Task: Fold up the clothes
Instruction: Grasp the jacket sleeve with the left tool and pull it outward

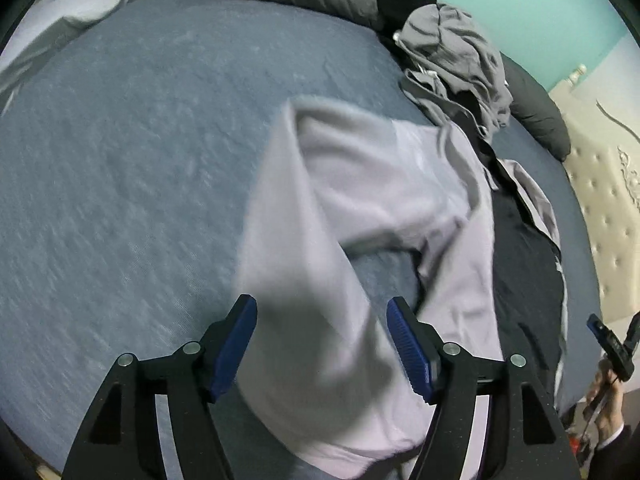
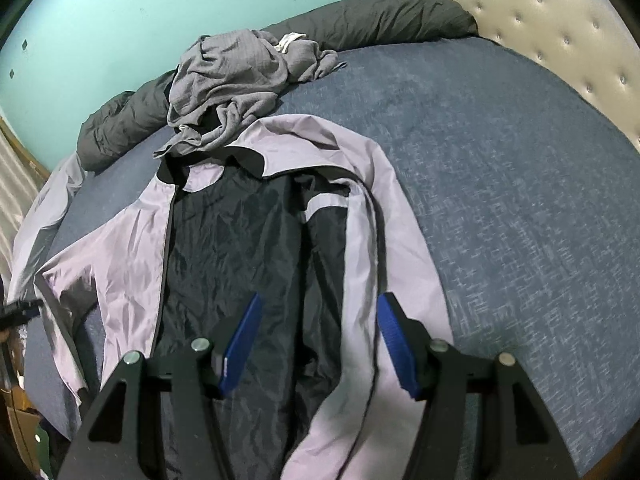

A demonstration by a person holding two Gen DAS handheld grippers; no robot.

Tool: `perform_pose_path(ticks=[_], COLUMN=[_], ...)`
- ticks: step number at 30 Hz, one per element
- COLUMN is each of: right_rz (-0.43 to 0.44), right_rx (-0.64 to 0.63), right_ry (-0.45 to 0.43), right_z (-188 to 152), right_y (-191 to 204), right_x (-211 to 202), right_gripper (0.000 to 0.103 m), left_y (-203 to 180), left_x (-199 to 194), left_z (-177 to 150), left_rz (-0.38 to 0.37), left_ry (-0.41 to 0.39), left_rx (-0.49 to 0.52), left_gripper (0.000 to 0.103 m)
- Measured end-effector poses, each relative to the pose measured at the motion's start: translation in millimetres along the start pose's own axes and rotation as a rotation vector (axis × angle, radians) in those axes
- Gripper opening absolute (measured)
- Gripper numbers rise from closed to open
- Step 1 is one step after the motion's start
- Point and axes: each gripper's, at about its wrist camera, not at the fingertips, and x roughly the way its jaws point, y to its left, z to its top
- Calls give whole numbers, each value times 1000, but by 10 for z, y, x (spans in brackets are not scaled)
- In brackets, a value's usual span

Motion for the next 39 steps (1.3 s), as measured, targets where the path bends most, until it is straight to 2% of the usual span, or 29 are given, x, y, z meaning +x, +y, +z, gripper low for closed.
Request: perform_pose_path(ticks=[1,9,11,12,13,14,15,16,19,23,26,28,31,35,36,37,39], right_rz=[8,43,45,46,43,40,37,34,29,26,24,22,17,9,8,2,-10], right_rx=[-4,-19,-21,-22,-22,-19,-12,-5,8,16,22,19,19,16,14,15,19], right_ry=[-2,-7,-8,-8,-8,-7,-5,-3,-3,-6,-8,-9,-7,1,2,2,0], right_z=[-5,-91,-128,-147,-165,-177,-188,-199,-209,-203,-199,-196,-196,-190,-185,-174,-147], right_y=[36,184,180,178,161,145,120,91,39,-2,-32,-29,-25,-11,-9,-28,-76], right_x=[-10,-104,-135,-149,-164,-170,-174,-178,-191,-208,-221,-220,-207,-180,-175,-179,-189], right_gripper=[61,61,61,61,61,61,61,61,61,61,61,61,61,61,61,61,61], left_y=[-51,-252,-233,-210,-183,-157,-149,-142,-122,35,289,633,1000,1465,1525,1567,1618], left_x=[38,556,714,756,783,809,808,807,677,245,-165,-407,-656,-793,-834,-865,-928], left_z=[-69,-464,-535,-550,-562,-574,-577,-580,-548,-437,-315,-214,2,171,202,223,235], left_rz=[-9,102,133,140,149,158,159,159,139,95,131,157,223,279,302,303,292], left_ry=[4,49,79,88,90,91,92,93,76,10,-51,-67,-84,-92,-106,-118,-147], left_rx=[-6,22,40,37,38,39,46,53,67,78,101,87,38,-89,-109,-128,-168], left_gripper=[71,70,55,38,28,23,13,9,6,5,5,5,6,11,18,32,46])
